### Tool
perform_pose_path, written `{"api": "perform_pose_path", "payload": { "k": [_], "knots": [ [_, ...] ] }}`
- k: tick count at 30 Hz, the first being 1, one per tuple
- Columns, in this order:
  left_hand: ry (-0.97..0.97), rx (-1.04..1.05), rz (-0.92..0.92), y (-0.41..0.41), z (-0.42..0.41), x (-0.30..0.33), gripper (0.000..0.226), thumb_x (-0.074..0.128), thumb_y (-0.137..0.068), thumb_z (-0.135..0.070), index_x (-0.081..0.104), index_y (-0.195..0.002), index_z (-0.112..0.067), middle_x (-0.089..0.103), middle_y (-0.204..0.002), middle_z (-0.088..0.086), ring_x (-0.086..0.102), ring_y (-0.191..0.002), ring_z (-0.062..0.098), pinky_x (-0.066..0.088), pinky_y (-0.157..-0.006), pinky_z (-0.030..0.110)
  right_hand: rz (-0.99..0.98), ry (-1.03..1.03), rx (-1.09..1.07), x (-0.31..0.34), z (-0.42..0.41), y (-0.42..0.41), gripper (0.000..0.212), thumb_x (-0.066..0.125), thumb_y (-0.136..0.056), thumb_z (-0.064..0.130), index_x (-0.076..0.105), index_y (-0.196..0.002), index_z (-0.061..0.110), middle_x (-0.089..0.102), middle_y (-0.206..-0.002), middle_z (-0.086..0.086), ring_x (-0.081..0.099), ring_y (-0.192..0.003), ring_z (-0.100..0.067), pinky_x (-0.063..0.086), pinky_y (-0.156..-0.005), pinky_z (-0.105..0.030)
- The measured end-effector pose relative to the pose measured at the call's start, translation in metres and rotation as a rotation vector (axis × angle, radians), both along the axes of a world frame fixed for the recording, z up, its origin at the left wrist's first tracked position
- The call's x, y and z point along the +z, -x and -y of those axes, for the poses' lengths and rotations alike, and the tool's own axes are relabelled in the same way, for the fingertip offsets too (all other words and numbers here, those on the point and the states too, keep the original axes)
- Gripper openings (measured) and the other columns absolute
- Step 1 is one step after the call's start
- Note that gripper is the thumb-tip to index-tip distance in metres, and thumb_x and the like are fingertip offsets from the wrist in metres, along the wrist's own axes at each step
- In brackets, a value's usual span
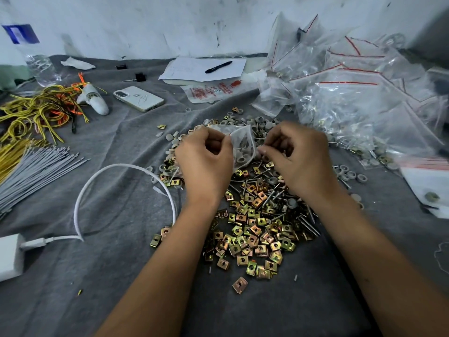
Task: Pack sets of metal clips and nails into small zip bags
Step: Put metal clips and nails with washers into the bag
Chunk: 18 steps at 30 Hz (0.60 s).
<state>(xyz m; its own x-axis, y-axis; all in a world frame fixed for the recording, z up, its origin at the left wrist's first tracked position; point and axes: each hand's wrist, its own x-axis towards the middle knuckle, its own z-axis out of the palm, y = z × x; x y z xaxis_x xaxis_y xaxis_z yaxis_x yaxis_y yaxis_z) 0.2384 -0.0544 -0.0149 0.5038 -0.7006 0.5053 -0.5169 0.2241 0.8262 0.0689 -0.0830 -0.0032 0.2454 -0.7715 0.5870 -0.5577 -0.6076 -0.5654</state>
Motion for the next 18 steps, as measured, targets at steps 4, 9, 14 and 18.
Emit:
{"api": "perform_pose_path", "payload": {
  "k": [4, 9, 14, 18],
  "knots": [
    [0.028, -0.073, 0.074, 0.0054, -0.0022, -0.0013, 0.011, 0.078, -0.087, -0.012, 0.074, -0.077, -0.012, 0.068, -0.068, -0.005, 0.063, -0.060, 0.007, 0.051, -0.056, 0.021, -0.012, 0.154, 0.090, 0.0010, -0.0040, -0.0040, 0.012, 0.081, -0.085, 0.011, 0.073, -0.094, 0.009, 0.067, -0.092, 0.003, 0.062, -0.082, -0.004, 0.051, -0.076, -0.013],
    [0.035, -0.085, 0.084, 0.0058, -0.0015, -0.0021, 0.011, 0.077, -0.088, -0.013, 0.073, -0.077, -0.012, 0.067, -0.068, -0.006, 0.063, -0.061, 0.008, 0.048, -0.057, 0.018, -0.132, 0.122, 0.166, -0.0031, -0.0027, -0.0075, 0.022, 0.078, -0.084, -0.001, 0.079, -0.104, 0.007, 0.074, -0.105, -0.003, 0.067, -0.098, -0.010, 0.051, -0.092, -0.017],
    [0.023, -0.032, -0.016, 0.0026, 0.0007, -0.0025, 0.012, 0.076, -0.088, -0.010, 0.073, -0.077, -0.015, 0.068, -0.066, -0.008, 0.065, -0.060, 0.007, 0.051, -0.056, 0.021, -0.020, 0.164, 0.075, -0.0015, -0.0007, -0.0045, 0.016, 0.076, -0.088, 0.006, 0.077, -0.105, 0.008, 0.073, -0.100, 0.000, 0.067, -0.090, -0.008, 0.053, -0.083, -0.016],
    [0.014, 0.012, -0.049, 0.0014, 0.0007, -0.0009, 0.017, 0.078, -0.088, -0.013, 0.070, -0.077, -0.023, 0.065, -0.065, -0.016, 0.063, -0.061, -0.001, 0.045, -0.056, 0.010, -0.063, 0.088, 0.013, -0.0038, 0.0018, -0.0022, 0.010, 0.077, -0.088, 0.012, 0.075, -0.098, 0.013, 0.071, -0.092, 0.003, 0.063, -0.082, -0.007, 0.052, -0.076, -0.017]
  ]
}}
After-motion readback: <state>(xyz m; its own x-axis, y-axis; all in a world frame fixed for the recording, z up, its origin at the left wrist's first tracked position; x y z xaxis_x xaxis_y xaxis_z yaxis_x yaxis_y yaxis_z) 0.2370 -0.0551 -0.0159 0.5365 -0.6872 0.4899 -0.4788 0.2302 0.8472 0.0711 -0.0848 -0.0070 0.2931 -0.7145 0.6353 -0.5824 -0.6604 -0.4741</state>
